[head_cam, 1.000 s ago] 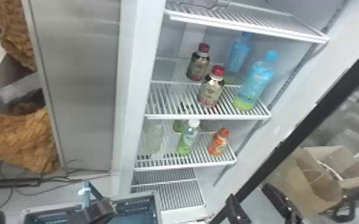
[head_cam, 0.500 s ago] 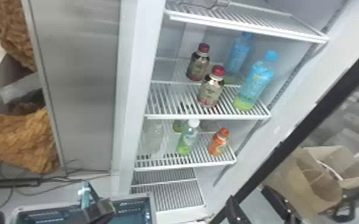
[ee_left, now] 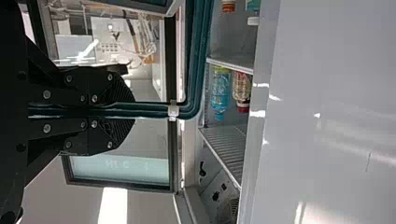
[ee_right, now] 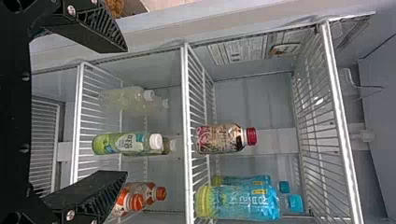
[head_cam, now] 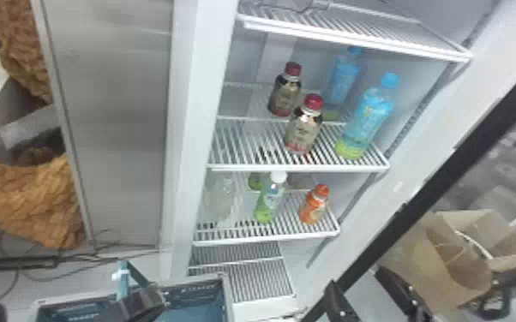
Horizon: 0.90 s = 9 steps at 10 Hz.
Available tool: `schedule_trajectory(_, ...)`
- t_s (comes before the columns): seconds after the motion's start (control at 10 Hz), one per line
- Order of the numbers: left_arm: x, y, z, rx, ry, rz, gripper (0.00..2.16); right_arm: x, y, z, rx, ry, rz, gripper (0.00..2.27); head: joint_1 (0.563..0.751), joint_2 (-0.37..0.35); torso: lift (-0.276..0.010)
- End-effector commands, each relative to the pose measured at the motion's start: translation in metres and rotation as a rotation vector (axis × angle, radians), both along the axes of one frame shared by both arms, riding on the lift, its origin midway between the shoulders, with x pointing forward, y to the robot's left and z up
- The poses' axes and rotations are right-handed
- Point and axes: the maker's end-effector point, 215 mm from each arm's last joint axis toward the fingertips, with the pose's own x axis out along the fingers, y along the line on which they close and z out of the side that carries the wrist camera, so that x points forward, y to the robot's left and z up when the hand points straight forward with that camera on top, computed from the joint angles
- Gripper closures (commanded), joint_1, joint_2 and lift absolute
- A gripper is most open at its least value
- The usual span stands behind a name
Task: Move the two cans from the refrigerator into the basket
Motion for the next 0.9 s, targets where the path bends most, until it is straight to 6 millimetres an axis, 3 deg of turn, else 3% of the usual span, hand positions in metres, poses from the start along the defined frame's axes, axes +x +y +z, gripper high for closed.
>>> schedule_trajectory(0.0,0.0001,-0.0002,0.0002,-0.001,0.0,0.001,1.19,0.0001,0.0,-0.0026,0.002,0.008,0.0,0.11,0.695,-0.35,-0.031)
schedule_trajectory(0.8,-0.0012,-0.0019,-0.0006,0.006,0.0,-0.012,1.19,0.0012,-0.0016,-0.0071,0.016,0.015,-0.005,0.11,0.695,-0.35,-0.031)
